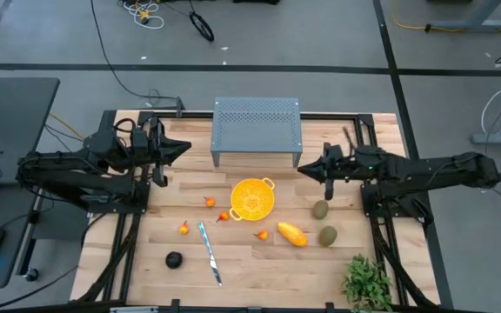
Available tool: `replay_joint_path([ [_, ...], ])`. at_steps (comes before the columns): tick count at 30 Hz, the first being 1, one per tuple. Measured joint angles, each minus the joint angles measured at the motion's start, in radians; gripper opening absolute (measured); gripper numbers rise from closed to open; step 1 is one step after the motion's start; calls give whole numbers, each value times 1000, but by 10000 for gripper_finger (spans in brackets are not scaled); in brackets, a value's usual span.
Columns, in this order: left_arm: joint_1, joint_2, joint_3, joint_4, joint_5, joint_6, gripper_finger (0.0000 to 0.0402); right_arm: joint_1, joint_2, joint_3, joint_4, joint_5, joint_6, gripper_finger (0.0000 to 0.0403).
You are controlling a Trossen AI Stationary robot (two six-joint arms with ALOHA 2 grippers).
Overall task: Pick & Place Fruit
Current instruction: Put the yellow colander bowl on the shelf
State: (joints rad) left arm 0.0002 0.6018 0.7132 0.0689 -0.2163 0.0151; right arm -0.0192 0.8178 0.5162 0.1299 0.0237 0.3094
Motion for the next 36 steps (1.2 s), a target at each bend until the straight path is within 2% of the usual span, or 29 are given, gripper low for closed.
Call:
replay_joint_path([
  [10, 0, 0, 0, -1, 0, 0, 22, 70, 164, 0, 1, -1, 71, 1],
  [18, 0, 0, 0, -3, 0, 0, 22, 114, 240, 0, 1, 0, 80, 1],
  [26, 0, 0, 0, -3, 0, 0, 22, 114, 326, 0, 1, 16, 228, 3],
  [29, 0, 0, 0, -3, 0, 2, 22, 114, 360, 0, 1, 19, 267, 22],
  [36, 0, 0, 0, -3, 0, 27, 22, 114, 415, 0, 1, 55, 364, 109],
])
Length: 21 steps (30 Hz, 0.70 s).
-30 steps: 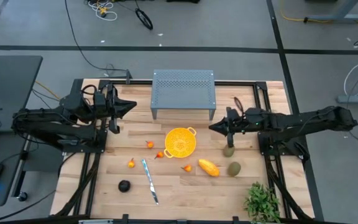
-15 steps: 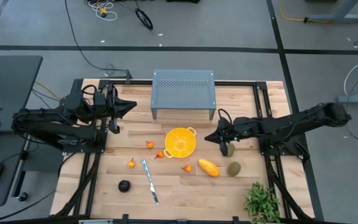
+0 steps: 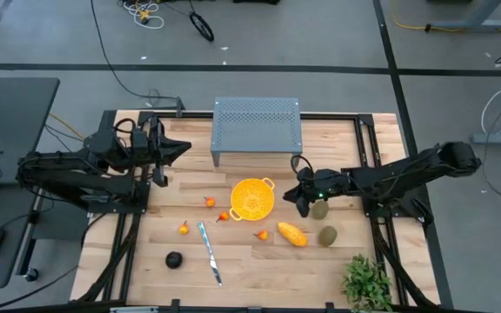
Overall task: Pick & Place Fruit
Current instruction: Put the yellow colander bowl on the shelf
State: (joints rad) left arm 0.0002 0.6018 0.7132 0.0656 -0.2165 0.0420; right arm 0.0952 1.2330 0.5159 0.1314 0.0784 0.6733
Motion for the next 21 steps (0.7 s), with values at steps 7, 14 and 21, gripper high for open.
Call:
replay_joint_path([
  [7, 0, 0, 0, 0, 0, -1, 22, -24, 41, 0, 6, 18, 178, 194],
  [14, 0, 0, 0, 0, 0, -4, 22, -66, 86, 0, 23, 15, 299, 228],
  [21, 0, 0, 0, 0, 0, -4, 22, -114, 158, 0, 169, -12, 316, 230],
])
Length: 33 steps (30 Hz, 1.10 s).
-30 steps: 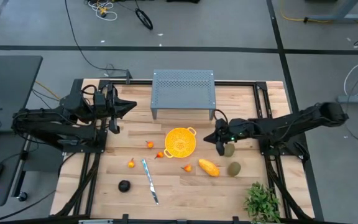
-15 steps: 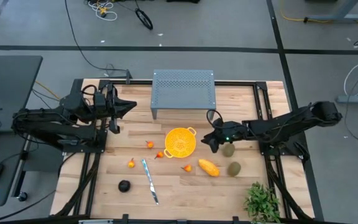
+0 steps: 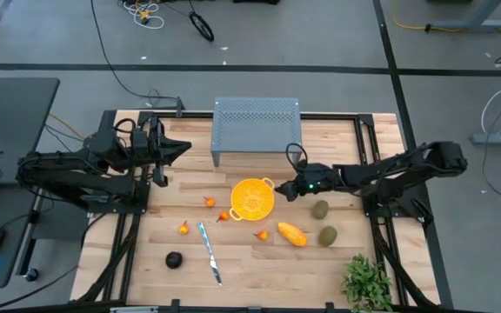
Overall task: Pick & Place Fruit
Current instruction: Put the yellow colander bowl on the shelf
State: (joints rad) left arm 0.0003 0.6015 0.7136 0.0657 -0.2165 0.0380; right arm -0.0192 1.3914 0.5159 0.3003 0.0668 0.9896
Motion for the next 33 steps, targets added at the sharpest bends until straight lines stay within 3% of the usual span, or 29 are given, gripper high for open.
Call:
replay_joint_path([
  [22, 0, 0, 0, 0, 2, -2, 22, -52, 186, 0, 232, -44, 42, 226],
  [33, 0, 0, 0, 0, 4, -7, 22, -52, 182, 0, 232, -75, 48, 167],
])
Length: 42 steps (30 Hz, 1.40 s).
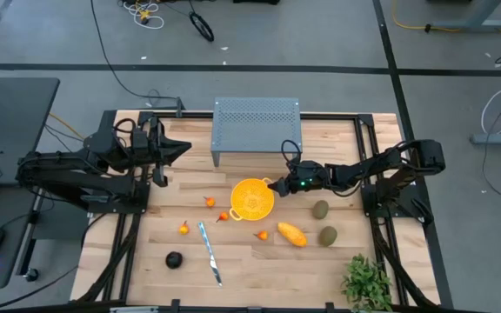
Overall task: Pick & Place Fruit
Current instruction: Put the yellow colander bowl on the shelf
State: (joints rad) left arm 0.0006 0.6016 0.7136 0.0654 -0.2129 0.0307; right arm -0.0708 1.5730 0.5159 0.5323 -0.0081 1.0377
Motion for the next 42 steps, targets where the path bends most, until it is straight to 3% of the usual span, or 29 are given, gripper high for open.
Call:
replay_joint_path([
  [19, 0, 0, 0, 0, 0, 0, 22, -2, 0, 0, 4, 6, -6, 65],
  [42, 0, 0, 0, 0, -4, 8, 22, -3, -2, 0, 14, 6, -4, 25],
])
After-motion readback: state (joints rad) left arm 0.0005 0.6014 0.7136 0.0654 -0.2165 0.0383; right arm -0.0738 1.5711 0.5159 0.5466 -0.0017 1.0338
